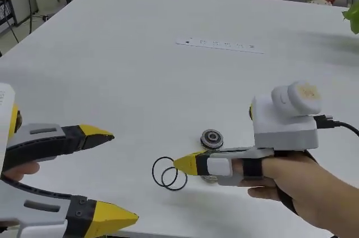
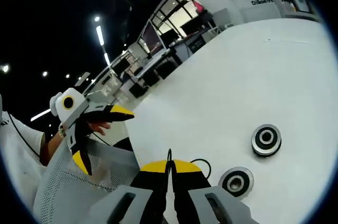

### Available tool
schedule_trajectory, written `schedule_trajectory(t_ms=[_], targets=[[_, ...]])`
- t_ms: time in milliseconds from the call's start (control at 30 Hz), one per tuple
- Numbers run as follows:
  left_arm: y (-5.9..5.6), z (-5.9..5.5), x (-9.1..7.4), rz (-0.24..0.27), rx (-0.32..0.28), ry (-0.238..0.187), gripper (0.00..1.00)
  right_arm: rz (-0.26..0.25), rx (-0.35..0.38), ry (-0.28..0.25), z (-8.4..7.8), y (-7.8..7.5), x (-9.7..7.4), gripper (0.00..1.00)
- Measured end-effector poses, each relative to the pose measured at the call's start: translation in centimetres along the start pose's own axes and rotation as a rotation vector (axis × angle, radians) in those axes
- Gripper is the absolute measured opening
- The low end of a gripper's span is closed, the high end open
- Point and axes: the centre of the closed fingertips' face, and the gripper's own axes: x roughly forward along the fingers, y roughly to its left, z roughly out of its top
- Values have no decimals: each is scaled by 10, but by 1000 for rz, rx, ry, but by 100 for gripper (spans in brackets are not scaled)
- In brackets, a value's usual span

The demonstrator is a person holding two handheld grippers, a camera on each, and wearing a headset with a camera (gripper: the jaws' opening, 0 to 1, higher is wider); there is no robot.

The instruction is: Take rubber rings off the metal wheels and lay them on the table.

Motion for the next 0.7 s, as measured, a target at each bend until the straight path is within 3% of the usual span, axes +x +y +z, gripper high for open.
schedule_trajectory(t_ms=[533,700], targets=[[-2,0,0,-8,-4,-1,75,-41,-17,21,-11,-12,10,0],[-2,0,0,-8,-6,-2,75,-77,-20,11,-10,-19,10,0]])
